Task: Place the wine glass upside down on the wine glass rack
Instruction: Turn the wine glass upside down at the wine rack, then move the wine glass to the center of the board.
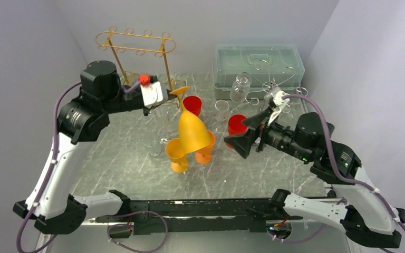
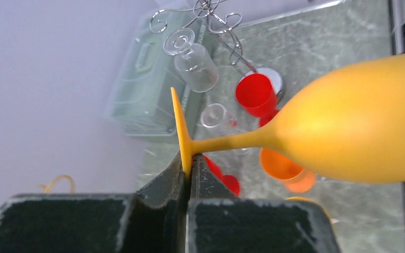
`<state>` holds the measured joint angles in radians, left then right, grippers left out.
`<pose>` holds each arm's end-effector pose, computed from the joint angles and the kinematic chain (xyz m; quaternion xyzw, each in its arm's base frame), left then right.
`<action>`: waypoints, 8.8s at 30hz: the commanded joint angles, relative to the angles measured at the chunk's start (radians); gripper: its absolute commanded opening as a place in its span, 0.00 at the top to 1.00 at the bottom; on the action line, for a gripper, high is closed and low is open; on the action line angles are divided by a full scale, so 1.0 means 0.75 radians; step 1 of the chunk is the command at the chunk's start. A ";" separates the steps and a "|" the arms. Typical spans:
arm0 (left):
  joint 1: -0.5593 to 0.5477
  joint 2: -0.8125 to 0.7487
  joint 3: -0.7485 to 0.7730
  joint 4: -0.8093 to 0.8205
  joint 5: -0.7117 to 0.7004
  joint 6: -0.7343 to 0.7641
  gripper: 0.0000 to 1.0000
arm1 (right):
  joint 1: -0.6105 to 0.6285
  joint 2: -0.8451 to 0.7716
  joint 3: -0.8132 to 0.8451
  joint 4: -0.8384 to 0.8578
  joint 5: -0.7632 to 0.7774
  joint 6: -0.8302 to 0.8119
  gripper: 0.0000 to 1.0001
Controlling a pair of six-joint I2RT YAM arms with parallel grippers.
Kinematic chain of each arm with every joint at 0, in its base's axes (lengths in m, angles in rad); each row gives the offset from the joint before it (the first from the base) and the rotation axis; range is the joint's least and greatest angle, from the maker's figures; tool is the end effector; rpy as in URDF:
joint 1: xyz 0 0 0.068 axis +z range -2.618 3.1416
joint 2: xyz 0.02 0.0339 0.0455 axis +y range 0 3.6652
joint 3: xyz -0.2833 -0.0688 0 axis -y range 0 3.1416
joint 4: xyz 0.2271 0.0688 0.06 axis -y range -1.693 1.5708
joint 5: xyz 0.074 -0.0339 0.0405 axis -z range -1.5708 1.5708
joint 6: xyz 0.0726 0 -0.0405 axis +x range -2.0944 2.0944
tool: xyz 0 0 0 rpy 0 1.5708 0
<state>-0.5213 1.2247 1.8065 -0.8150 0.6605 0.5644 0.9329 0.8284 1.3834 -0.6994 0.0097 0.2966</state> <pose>0.1586 -0.1424 0.5246 0.5556 0.5316 -0.2417 0.5919 0.0809 0.1080 0.4718 -0.2336 0.7193 0.3743 0.5366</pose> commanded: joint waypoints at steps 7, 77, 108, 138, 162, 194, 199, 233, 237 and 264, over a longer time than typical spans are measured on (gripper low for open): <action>-0.016 -0.223 -0.314 0.243 0.122 0.812 1.00 | -0.006 0.036 0.053 0.075 -0.128 -0.049 0.00; -0.056 -0.395 -0.494 0.385 0.126 0.586 0.01 | 0.141 -0.341 -0.826 0.266 1.328 0.111 0.48; -0.054 -0.424 -0.529 0.348 0.124 0.616 0.01 | -0.311 -0.090 -0.744 0.512 0.797 0.008 0.51; -0.056 -0.434 -0.500 0.292 0.116 0.620 0.01 | -0.432 0.031 -0.701 0.570 0.510 -0.119 0.63; -0.055 -0.420 -0.471 0.303 0.146 0.590 0.01 | -0.432 -0.077 -0.768 0.487 0.365 -0.331 0.69; -0.056 -0.386 -0.455 0.299 0.134 0.582 0.01 | -0.432 -0.363 -0.986 0.485 0.588 -0.232 0.42; -0.056 -0.383 -0.459 0.303 0.127 0.586 0.01 | -0.432 -0.334 -0.985 0.449 0.641 -0.207 0.11; -0.054 -0.408 -0.498 0.265 0.120 0.587 0.01 | -0.420 -0.329 -0.900 0.156 0.388 0.228 0.26; -0.054 -0.413 -0.496 0.250 0.112 0.593 0.01 | -0.375 -0.381 -0.902 0.101 0.349 0.267 0.28; -0.056 -0.505 -0.542 0.193 0.058 0.563 0.01 | 0.109 0.399 -0.412 0.164 0.804 0.048 0.34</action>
<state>-0.5598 0.8688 1.4052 -0.6720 0.7124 1.0218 1.0683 1.0985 1.0248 -0.6075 0.6361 0.3832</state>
